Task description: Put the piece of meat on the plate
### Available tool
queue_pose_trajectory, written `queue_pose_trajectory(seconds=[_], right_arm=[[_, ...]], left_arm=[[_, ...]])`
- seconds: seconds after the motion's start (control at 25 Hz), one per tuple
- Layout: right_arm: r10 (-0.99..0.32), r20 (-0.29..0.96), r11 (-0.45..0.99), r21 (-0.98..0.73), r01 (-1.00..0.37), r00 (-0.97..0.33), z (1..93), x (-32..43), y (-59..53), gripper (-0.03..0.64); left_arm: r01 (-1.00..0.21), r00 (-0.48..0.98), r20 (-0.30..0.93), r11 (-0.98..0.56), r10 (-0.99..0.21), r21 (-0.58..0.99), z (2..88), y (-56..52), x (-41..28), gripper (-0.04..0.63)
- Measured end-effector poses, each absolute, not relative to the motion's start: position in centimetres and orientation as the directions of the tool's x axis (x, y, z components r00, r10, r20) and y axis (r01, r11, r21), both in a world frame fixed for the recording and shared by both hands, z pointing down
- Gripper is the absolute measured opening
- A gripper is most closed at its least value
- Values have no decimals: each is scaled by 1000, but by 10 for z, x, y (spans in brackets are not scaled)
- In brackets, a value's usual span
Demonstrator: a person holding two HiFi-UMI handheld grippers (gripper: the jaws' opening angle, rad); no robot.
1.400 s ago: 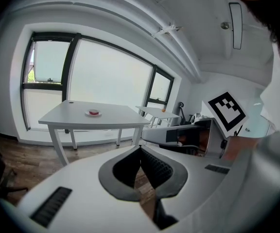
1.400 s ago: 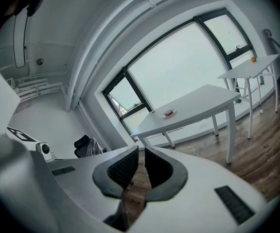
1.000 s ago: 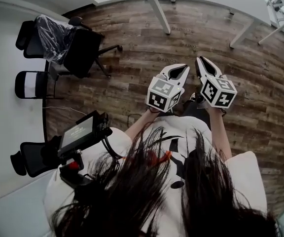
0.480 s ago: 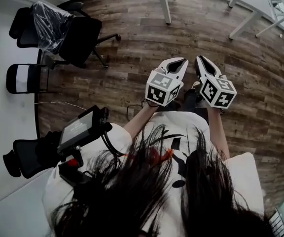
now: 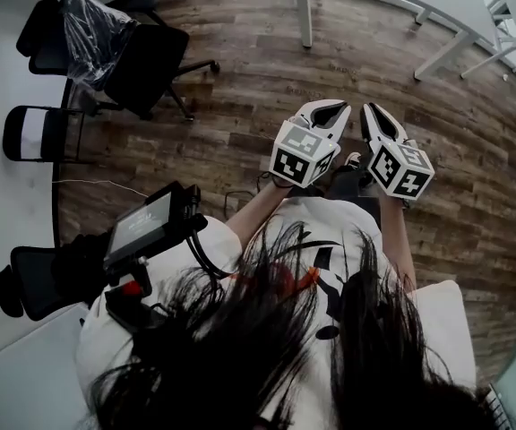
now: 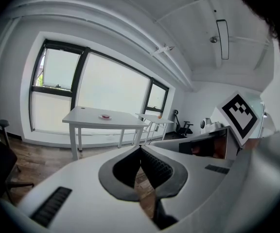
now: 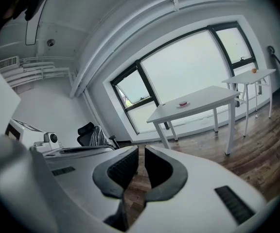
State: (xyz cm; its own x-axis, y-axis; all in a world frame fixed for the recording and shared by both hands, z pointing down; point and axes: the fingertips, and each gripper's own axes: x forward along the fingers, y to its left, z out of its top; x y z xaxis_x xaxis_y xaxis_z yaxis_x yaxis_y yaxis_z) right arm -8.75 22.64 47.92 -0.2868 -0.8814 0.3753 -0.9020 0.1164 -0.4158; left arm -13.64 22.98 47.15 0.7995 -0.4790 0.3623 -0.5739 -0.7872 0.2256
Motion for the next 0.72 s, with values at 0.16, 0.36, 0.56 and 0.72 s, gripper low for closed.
queue_pose_trajectory(seconds=[0.16, 0.36, 0.56, 0.72], right_arm=[[-879, 374, 127, -413, -902, -295, 479, -91, 224, 48], [-877, 370, 138, -416, -899, -306, 479, -93, 219, 48], [-874, 373, 141, -418, -898, -311, 481, -95, 218, 48], [-872, 378, 136, -422, -896, -311, 484, -95, 221, 48]], left_arm=[[-583, 798, 342, -779, -496, 231, 468, 224, -138, 5], [-595, 791, 336, -771, -511, 227, 466, 218, -142, 5], [-596, 790, 337, -770, -513, 227, 467, 217, -143, 5], [-599, 788, 340, -768, -513, 228, 469, 217, -144, 5]])
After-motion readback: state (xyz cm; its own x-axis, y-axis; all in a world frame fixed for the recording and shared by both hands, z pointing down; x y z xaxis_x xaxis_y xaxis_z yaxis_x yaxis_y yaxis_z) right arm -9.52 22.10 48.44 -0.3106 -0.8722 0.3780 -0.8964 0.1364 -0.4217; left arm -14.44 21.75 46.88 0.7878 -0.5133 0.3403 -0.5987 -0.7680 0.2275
